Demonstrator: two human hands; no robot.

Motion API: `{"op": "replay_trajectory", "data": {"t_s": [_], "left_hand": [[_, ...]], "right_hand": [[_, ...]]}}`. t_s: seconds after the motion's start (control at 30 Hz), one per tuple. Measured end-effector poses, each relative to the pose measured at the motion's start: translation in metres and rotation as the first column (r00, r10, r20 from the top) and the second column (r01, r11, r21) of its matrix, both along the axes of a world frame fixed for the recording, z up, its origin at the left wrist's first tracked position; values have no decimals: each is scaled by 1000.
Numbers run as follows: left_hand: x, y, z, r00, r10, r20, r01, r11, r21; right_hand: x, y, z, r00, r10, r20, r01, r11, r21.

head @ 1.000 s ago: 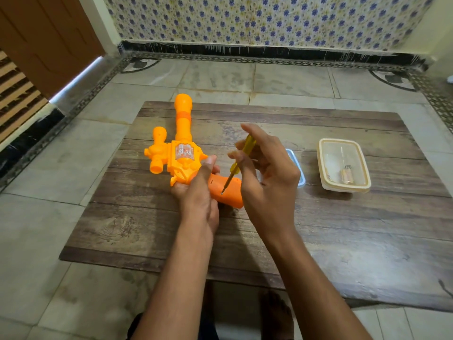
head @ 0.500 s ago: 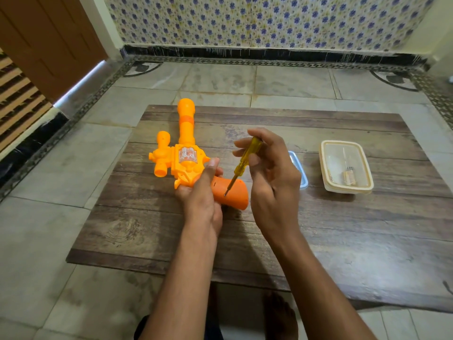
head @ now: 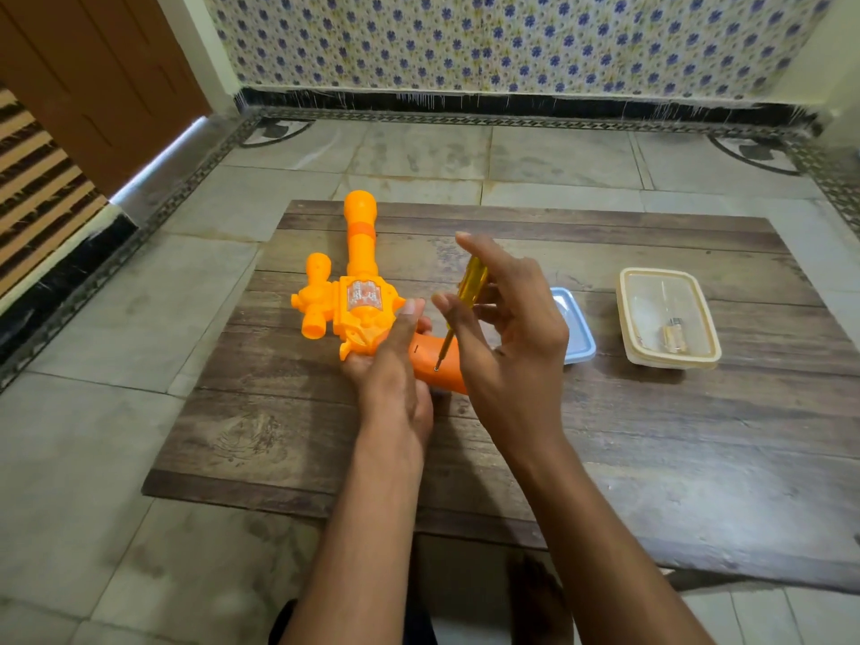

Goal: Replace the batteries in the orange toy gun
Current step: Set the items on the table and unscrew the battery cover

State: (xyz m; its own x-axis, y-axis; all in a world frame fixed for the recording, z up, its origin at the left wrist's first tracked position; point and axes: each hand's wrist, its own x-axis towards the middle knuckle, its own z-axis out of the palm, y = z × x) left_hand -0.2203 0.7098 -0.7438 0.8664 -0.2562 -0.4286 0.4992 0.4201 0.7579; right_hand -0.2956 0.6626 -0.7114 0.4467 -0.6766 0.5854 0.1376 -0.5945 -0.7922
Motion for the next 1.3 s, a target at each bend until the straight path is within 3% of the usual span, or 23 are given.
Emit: {"op": "replay_trajectory", "data": {"t_s": [0.27,0.53,0.73,0.97,1.13,1.3], "left_hand": [[15,14,5,999,28,21,-29,1000,13],[22,16,-2,999,44,18,-44,999,-13],[23,14,-3,999,51,-5,-51,999,10],[23,18,-4,999,46,-4,-46,999,22],[24,17,-5,999,41,0,-41,998,43],[23,17,-4,999,52,-15,-51,998,34]], "right_hand": [[8,13,-2,985,141,101,-158,971,181],[17,13,-4,1000,30,2,-30,999,-16],[16,14,-4,993,115,34,-118,990,80],[14,11,-2,995,93,-18,-93,996,-10],[13,11,0,981,193,-9,-192,980,50],[13,10,-2,988,154,-3,-154,988,25]]}}
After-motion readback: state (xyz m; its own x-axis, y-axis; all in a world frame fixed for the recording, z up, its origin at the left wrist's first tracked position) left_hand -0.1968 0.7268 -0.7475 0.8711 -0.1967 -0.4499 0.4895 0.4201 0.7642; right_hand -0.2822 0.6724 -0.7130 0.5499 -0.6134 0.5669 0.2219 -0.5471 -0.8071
